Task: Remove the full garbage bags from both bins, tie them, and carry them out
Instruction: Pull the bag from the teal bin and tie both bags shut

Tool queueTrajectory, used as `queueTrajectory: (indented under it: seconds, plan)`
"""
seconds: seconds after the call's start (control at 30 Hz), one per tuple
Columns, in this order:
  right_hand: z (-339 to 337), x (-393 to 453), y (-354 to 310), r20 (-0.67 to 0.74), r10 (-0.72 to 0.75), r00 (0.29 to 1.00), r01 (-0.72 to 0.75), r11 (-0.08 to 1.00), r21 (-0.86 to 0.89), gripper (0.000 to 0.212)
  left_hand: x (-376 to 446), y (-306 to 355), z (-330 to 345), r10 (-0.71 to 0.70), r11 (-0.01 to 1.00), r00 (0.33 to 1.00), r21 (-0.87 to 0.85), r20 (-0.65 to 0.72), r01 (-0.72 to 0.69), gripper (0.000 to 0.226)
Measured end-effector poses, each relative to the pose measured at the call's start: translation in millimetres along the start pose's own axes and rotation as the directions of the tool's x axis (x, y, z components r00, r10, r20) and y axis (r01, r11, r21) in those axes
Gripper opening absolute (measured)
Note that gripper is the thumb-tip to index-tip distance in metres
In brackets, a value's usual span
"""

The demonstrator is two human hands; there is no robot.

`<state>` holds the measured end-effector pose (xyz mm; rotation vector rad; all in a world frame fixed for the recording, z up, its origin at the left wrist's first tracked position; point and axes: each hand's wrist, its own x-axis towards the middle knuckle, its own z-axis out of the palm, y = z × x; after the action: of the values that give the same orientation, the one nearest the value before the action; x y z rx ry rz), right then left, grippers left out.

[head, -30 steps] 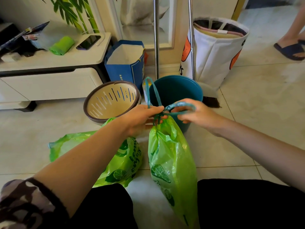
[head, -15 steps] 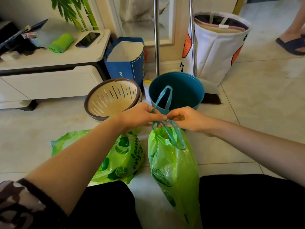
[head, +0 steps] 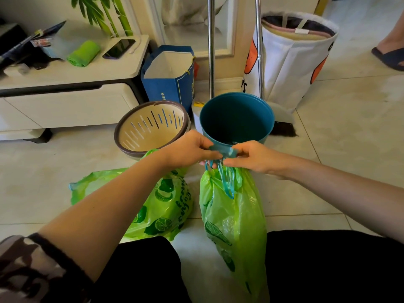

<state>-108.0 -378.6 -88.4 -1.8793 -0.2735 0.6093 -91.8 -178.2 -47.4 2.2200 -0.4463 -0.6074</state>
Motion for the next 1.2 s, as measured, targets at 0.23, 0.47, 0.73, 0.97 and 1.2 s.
queueTrajectory:
  seconds: [0.23,0.47,0.73,0.97,1.2]
  plan:
    - [13,5,-4,-0.045,-0.115,0.992,0.11,0.988,-0.107,0.046,3,-1,6,-0.015,0.994,0.999,-0.109,-0.039,0.011,0.016]
    - [9,3,-3,0.009,-0.01,1.0,0.011,0.996,-0.084,0.011,4,-2,9,0.168,0.934,0.98,0.336,-0.109,-0.123,0.015]
    - [8,3,1,-0.028,0.165,0.986,-0.15,0.947,0.284,0.018,4,-11,20,0.239,0.949,0.935,0.267,-0.261,-0.168,0.021]
    - [10,3,3,0.028,0.118,0.993,-0.121,0.954,0.273,0.014,3,-9,21,0.094,0.996,0.959,0.017,-0.269,-0.093,0.011]
    - [5,6,0,-0.111,0.102,0.989,-0.05,0.916,0.398,0.008,7,-16,11,0.1,0.987,0.967,-0.098,-0.236,-0.126,0.009]
